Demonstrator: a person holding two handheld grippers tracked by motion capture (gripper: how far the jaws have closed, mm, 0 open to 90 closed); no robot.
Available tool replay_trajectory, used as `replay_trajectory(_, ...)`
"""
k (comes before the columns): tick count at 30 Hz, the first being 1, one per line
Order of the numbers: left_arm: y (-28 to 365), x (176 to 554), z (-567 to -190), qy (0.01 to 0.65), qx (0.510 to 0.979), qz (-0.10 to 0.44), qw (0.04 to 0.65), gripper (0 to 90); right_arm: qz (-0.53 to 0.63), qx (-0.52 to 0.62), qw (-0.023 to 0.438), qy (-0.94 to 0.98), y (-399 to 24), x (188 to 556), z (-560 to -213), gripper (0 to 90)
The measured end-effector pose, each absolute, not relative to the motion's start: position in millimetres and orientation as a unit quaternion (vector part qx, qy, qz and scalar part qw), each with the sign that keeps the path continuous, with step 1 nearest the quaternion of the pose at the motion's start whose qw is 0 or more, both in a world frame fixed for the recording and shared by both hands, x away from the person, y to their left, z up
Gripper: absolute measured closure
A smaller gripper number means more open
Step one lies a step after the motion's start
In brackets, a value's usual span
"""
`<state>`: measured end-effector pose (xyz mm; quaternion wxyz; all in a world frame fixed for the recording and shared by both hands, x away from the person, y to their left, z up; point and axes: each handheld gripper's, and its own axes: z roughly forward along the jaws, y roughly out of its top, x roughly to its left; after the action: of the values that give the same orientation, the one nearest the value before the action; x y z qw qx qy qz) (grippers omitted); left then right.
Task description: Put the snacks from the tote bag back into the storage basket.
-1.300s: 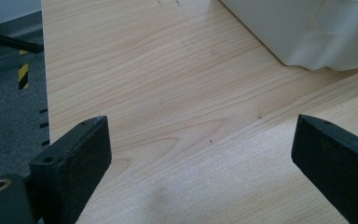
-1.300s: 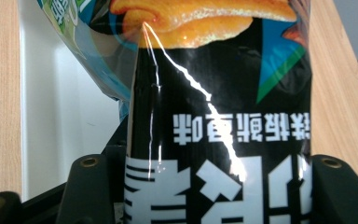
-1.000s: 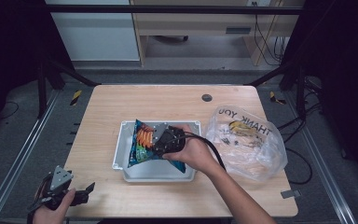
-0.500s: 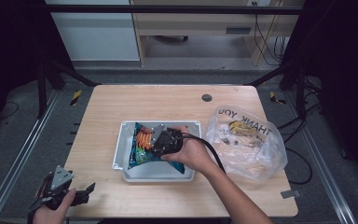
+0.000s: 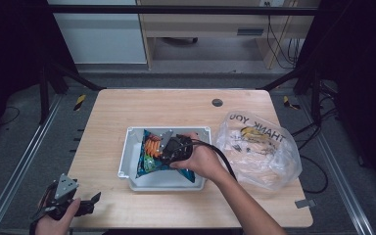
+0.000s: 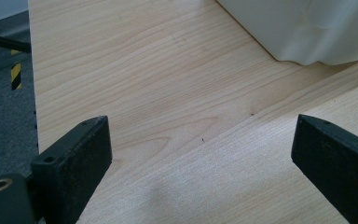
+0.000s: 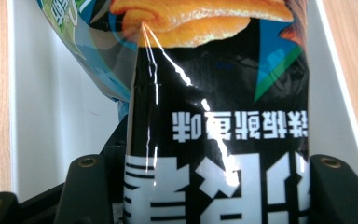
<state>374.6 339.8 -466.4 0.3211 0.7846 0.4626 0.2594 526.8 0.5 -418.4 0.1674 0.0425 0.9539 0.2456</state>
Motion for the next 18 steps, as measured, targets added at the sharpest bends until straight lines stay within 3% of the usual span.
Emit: replay_trajectory(18, 339.8, 374.7, -466.6, 0.460, 0.788, 0.257, 0.318, 4.6, 0.242, 0.050, 0.156, 0.956, 0.3, 526.8, -428.4, 40.8)
